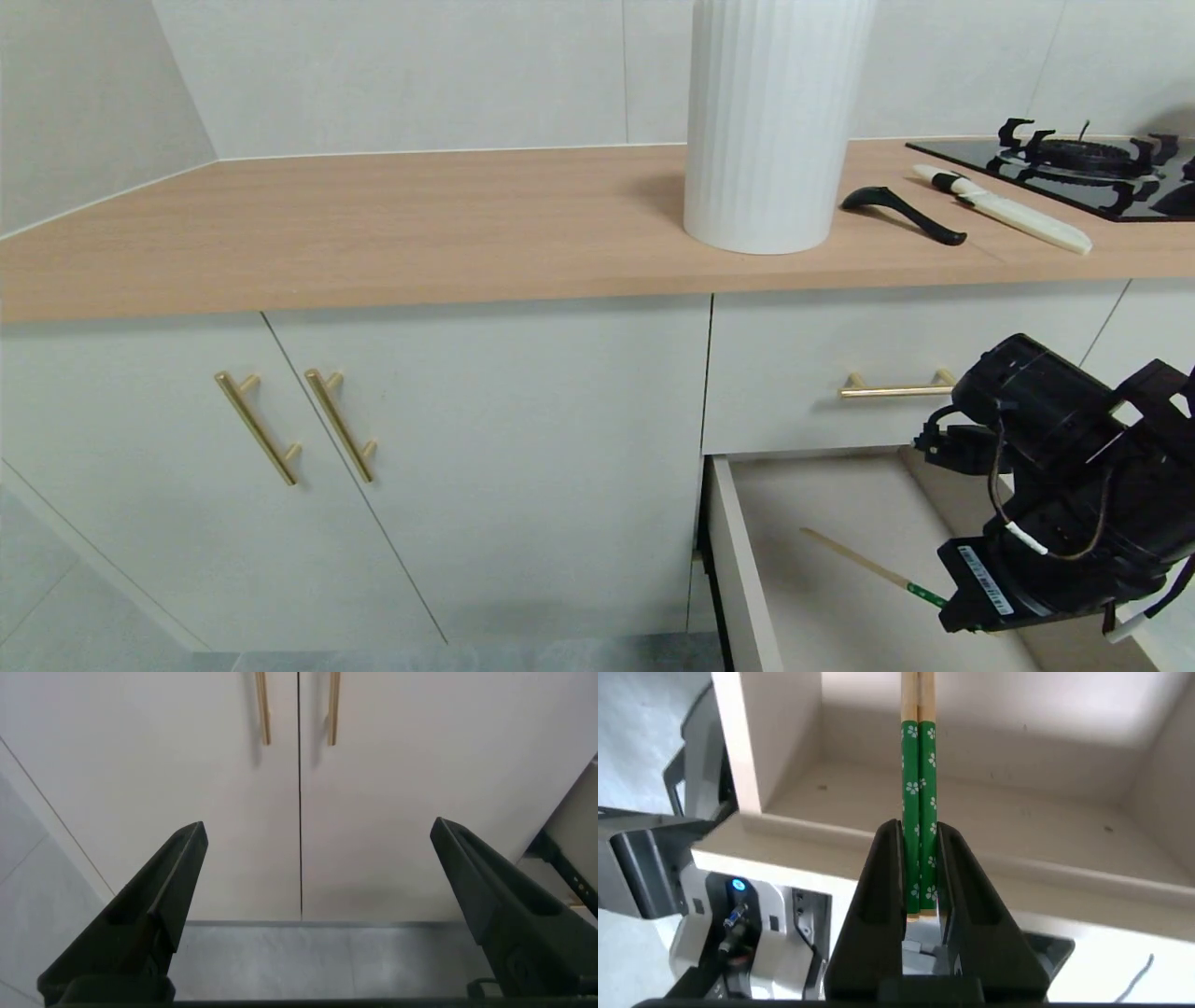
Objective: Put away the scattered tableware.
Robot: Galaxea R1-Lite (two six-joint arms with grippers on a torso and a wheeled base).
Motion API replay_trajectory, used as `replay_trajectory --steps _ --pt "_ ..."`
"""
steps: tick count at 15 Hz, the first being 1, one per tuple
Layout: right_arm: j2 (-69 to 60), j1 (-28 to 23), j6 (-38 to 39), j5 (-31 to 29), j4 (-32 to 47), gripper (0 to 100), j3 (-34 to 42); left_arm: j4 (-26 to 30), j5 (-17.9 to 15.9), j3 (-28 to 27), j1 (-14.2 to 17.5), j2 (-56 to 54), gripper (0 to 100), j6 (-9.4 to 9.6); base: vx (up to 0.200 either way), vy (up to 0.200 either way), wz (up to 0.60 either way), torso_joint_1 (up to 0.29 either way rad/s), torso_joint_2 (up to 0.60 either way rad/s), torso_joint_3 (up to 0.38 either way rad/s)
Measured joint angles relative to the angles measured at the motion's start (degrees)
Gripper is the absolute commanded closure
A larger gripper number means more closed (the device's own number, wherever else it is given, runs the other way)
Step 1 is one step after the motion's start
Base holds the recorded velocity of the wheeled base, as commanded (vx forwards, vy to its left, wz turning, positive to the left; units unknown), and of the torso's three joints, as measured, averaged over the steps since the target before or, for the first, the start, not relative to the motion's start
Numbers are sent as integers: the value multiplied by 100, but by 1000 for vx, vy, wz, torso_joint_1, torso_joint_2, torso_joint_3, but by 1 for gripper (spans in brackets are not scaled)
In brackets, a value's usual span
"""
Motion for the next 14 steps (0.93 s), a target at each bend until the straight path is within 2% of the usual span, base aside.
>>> replay_trajectory --steps 2,6,9,12,14 --pt "2 0 1 -172 -580 100 155 0 -1 0 -2 0 0 0 0 0 0 0 0 0" --pt "283 -21 -43 -472 -2409 100 1073 0 0 0 0 -2 0 0 0 0 0 0 0 0" --pt "859 -78 -82 -571 -3101 100 1401 0 -1 0 0 -2 0 0 0 0 0 0 0 0" --pt "1353 -179 -93 -579 -4320 100 1770 -2 -4 -2 0 -2 0 0 0 0 0 0 0 0" --pt "1620 -205 -106 -581 -4718 100 1955 0 -1 -2 0 -2 0 2 0 0 0 0 0 0"
